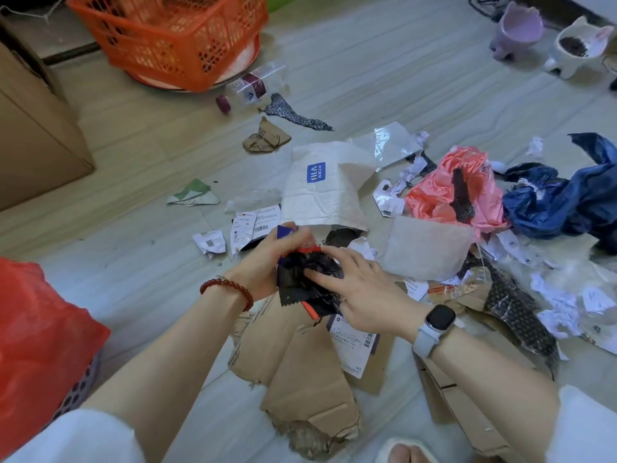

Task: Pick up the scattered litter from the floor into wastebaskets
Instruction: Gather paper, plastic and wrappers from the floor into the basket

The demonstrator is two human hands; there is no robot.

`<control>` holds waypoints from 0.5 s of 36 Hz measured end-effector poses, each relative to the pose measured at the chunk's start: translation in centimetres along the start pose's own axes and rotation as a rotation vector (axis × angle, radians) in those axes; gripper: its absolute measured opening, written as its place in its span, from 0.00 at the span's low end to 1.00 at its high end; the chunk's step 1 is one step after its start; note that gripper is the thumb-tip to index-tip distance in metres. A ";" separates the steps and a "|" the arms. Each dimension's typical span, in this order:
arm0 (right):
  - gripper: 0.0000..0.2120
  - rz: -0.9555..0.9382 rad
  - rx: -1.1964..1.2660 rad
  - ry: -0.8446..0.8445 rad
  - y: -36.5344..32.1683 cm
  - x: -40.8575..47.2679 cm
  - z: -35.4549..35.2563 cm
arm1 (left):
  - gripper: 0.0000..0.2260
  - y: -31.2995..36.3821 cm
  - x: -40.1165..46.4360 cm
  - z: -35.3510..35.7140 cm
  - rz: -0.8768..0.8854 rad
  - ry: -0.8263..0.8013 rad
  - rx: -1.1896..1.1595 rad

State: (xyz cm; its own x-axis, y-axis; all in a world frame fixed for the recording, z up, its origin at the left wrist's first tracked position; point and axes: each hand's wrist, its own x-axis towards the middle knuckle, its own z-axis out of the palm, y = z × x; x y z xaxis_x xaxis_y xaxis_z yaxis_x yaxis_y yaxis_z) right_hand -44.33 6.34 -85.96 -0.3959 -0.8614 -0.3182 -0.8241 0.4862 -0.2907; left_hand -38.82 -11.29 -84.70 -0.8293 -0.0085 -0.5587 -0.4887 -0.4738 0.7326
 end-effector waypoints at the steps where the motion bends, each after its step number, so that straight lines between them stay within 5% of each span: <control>1: 0.34 0.019 0.062 -0.027 0.0 0.0 -0.1 | 0.14 -0.2 0.2 0.0 0.016 0.037 0.035; 8: 0.30 0.091 0.480 0.004 0.9 0.2 0.1 | 0.14 -1.0 0.4 0.3 0.111 0.166 0.113; 13: 0.04 0.301 1.164 0.189 1.2 0.4 -1.0 | 0.17 -1.5 0.7 0.2 0.206 0.184 0.238; 16: 0.18 0.436 1.080 0.039 2.6 0.6 -0.7 | 0.17 -1.4 0.7 -0.2 0.307 0.195 0.358; 18: 0.14 0.459 0.932 -0.027 2.8 0.7 -0.1 | 0.16 -1.3 0.5 0.0 0.413 0.216 0.499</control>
State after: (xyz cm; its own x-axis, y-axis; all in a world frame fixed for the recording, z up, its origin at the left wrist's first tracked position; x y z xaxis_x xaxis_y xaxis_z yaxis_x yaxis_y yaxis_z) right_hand -46.94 7.07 -86.85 -0.5738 -0.5665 -0.5915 0.0486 0.6974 -0.7151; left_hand -38.66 -10.71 -85.93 -0.9274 -0.3011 -0.2219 -0.2532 0.0686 0.9650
